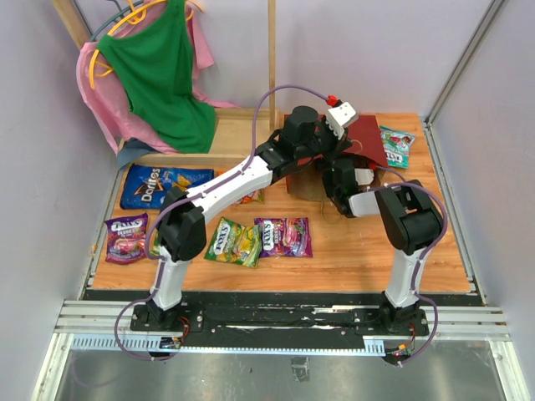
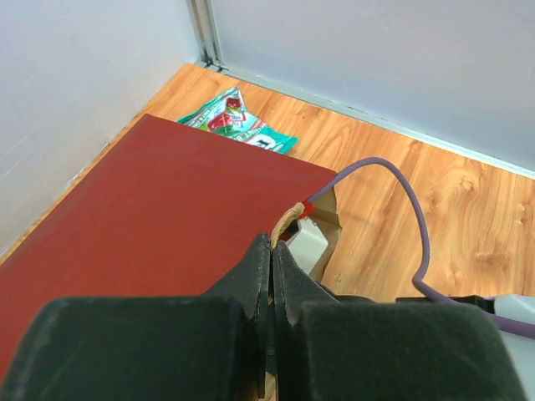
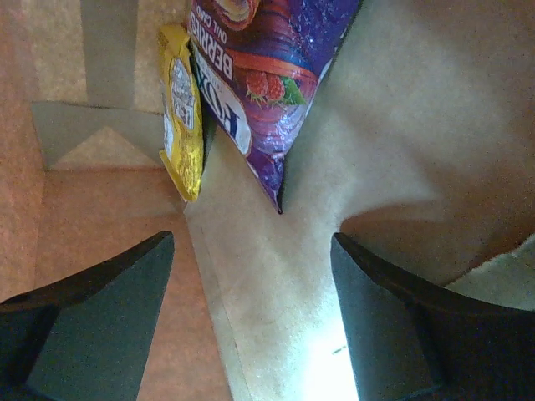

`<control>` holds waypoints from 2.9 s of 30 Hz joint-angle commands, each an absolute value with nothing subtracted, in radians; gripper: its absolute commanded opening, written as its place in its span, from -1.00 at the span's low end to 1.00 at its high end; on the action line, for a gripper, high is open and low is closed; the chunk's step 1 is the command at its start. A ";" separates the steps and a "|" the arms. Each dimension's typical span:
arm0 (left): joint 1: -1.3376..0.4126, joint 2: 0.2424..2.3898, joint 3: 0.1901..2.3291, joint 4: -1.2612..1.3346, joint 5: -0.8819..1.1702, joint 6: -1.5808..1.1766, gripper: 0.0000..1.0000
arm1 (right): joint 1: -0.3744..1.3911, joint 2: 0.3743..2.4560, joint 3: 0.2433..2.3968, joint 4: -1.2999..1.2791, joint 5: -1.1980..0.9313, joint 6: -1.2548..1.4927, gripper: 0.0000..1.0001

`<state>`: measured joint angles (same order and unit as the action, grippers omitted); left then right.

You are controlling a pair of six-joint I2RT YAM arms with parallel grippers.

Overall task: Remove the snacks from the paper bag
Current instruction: Take out the snack from the paper bag, then place the snack at the center of the board.

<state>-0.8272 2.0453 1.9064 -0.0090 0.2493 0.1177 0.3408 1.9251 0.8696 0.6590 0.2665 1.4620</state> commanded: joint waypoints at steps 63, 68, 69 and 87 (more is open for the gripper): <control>-0.831 2.089 1.944 -0.001 0.076 0.171 -0.99 | 0.380 0.707 0.325 0.018 0.265 1.202 -0.99; -0.830 2.085 1.925 0.003 0.054 0.184 -0.99 | 0.301 0.311 0.328 -0.391 0.305 1.161 -0.99; -0.830 2.085 1.923 0.006 0.054 0.184 -0.99 | 0.288 0.260 0.344 -0.450 0.306 1.155 -0.99; -0.794 2.052 1.886 -0.030 0.101 0.215 -0.99 | -0.161 0.495 0.546 -0.455 0.121 0.927 -0.99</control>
